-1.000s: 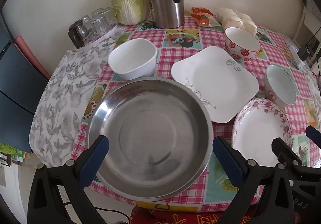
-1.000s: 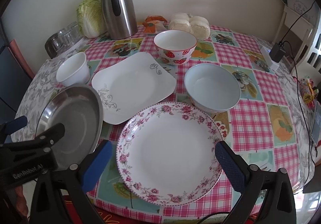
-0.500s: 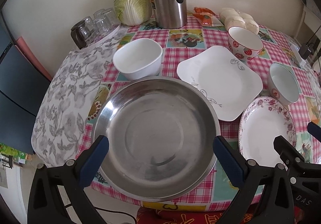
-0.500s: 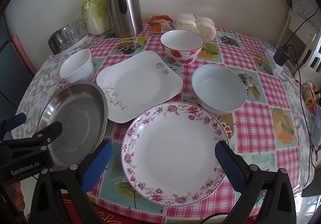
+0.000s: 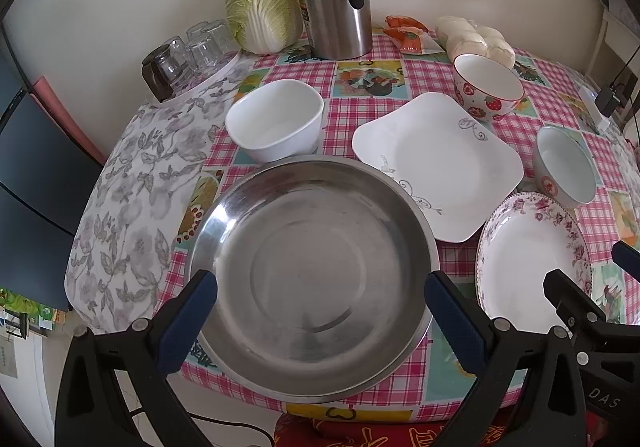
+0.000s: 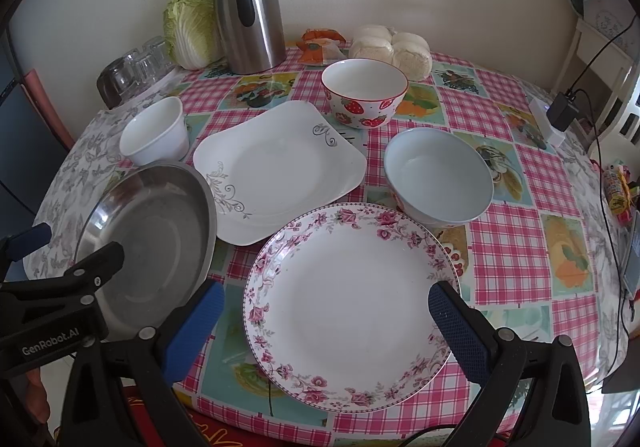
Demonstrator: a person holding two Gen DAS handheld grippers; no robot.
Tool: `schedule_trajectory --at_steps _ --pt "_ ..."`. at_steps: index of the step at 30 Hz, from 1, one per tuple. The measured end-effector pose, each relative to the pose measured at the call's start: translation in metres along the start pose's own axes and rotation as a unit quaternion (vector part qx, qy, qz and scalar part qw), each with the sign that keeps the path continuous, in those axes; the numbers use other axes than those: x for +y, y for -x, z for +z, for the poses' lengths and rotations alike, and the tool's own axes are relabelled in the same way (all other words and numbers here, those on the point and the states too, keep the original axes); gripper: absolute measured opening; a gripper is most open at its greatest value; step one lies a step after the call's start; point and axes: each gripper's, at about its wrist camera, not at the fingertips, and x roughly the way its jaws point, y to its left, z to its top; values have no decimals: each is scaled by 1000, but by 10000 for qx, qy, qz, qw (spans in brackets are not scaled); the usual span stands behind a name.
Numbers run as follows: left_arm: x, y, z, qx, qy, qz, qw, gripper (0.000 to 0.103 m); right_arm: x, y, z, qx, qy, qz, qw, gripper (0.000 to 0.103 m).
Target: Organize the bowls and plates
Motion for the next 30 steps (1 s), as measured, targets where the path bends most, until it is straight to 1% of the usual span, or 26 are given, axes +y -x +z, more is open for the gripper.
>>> schedule_trajectory --at_steps 20,30 --pt "0 0 0 4 0 0 10000 103 1 0 0 -7 -9 9 10000 103" --pt "7 -3 -2 64 80 -5 9999 103 5 -5 0 33 27 24 10000 103"
